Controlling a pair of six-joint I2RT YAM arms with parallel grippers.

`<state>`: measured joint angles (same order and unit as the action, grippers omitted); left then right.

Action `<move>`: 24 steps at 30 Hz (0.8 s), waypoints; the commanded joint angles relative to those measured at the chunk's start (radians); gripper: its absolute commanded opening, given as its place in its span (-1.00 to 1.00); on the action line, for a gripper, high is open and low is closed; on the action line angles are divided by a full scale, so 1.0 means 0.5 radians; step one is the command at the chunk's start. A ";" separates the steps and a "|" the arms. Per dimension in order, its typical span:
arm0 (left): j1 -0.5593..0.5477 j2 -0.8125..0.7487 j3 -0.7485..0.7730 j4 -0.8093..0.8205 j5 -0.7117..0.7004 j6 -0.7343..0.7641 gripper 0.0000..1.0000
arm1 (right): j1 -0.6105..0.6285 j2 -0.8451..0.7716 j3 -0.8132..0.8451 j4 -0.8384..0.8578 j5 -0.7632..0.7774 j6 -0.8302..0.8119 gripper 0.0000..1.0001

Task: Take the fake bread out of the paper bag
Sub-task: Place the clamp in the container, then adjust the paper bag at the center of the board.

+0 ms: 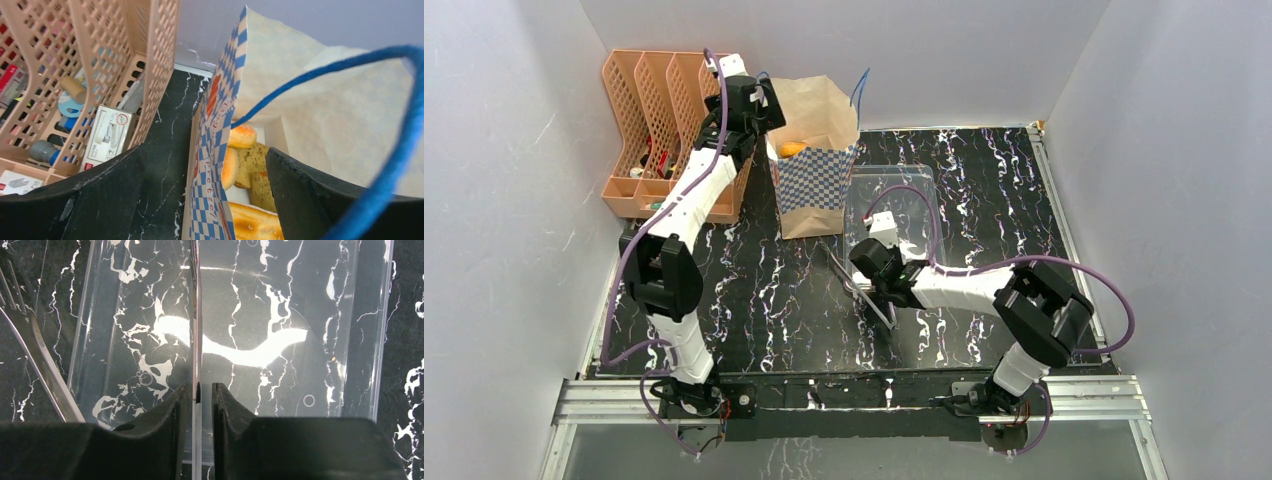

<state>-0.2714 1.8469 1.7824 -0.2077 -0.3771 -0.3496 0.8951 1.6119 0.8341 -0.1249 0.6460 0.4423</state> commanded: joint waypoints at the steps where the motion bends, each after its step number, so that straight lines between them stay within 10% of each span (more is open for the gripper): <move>1: 0.004 0.010 0.059 -0.023 0.154 0.044 0.71 | -0.013 -0.024 0.019 0.100 0.003 -0.029 -0.44; 10: 0.006 0.133 0.081 -0.066 0.321 0.199 -0.18 | -0.011 -0.222 0.028 -0.006 -0.006 -0.016 0.17; 13: 0.005 0.142 0.038 -0.042 0.348 0.290 -1.00 | 0.024 -0.376 -0.054 0.050 -0.260 -0.134 0.34; 24: 0.004 -0.044 -0.112 0.398 0.403 0.367 -1.00 | 0.152 -0.484 -0.257 0.234 -0.393 -0.251 0.68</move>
<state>-0.2718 1.9076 1.7470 -0.1257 -0.1944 -0.1898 0.9649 1.4189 0.7170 -0.0978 0.4648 0.3420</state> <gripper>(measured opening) 0.018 0.802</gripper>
